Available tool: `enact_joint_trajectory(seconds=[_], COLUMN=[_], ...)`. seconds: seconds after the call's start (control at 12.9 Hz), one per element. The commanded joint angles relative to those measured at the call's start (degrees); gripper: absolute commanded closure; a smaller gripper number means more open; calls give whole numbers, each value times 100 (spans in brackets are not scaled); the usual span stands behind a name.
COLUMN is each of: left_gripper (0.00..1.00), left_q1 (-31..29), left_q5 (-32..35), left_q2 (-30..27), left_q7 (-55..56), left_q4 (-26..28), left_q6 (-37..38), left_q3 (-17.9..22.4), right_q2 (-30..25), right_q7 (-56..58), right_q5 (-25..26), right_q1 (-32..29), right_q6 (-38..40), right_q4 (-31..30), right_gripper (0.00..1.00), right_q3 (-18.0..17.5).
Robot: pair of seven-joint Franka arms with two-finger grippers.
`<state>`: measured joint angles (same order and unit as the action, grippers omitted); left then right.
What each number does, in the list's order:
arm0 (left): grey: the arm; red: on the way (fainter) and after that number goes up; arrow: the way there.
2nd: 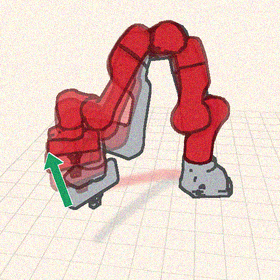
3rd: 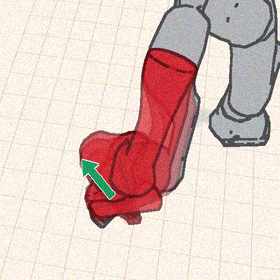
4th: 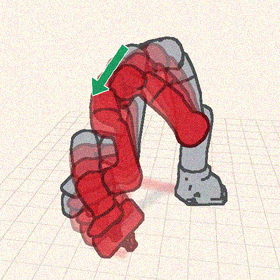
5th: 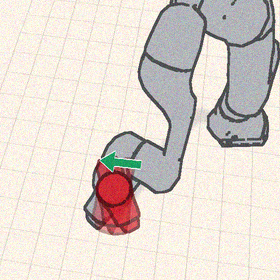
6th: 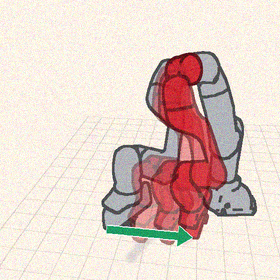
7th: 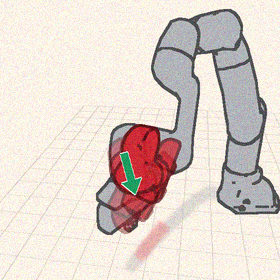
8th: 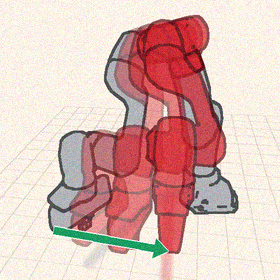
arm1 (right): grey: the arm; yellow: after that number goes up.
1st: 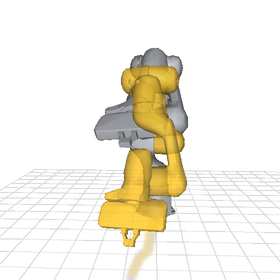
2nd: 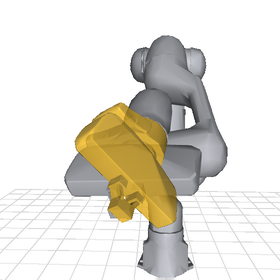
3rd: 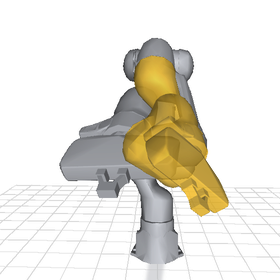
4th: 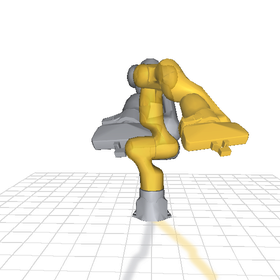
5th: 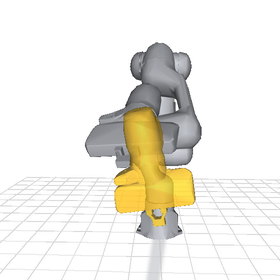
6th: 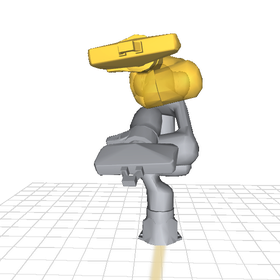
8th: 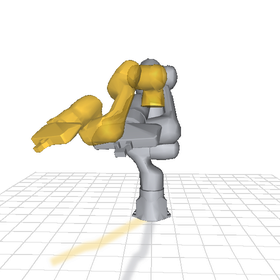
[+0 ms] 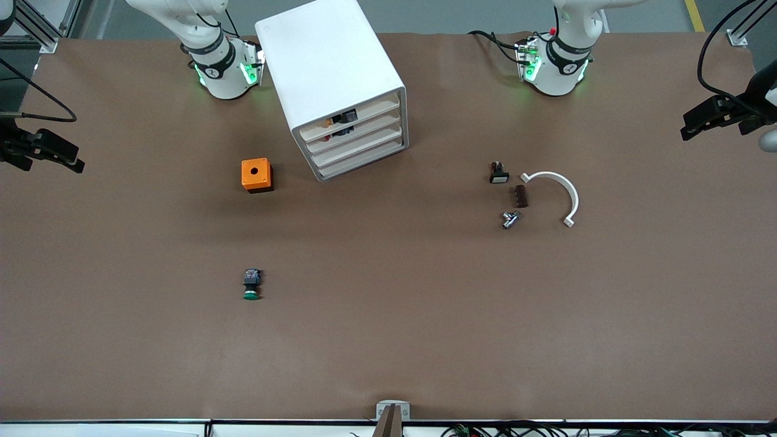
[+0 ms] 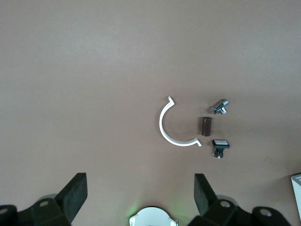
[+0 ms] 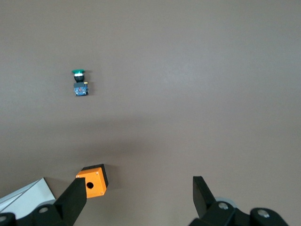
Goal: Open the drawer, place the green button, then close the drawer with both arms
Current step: 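Move the right gripper toward the green button while the left gripper approaches the cabinet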
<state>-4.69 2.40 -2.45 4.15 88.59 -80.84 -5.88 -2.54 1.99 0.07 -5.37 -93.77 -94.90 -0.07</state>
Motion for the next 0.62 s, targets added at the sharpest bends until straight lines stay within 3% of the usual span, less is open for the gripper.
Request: enact_joint_trajectory(seconds=[0.0,0.15,0.31,0.54], left_gripper=[0,0,0,0], left_q1=[-41,-23,-14,29], left_q5=[-29,-29,58,86], left_q2=[69,217,621,1192], left_q7=[-116,-89,-98,7], left_q4=[-157,-192,-525,-597], left_q6=[104,104,104,78], left_q3=[-18,-10,-9,-27], right_q2=[-116,-116,-116,-107], right_q7=[20,221,319,311], right_q5=[99,99,99,108], right_q1=[45,45,27,36], right_q6=[-228,-351,-440,-510], right_q4=[-108,-117,-143,-117], right_gripper=[0,0,0,0], right_q3=[-2,-2,-2,-2])
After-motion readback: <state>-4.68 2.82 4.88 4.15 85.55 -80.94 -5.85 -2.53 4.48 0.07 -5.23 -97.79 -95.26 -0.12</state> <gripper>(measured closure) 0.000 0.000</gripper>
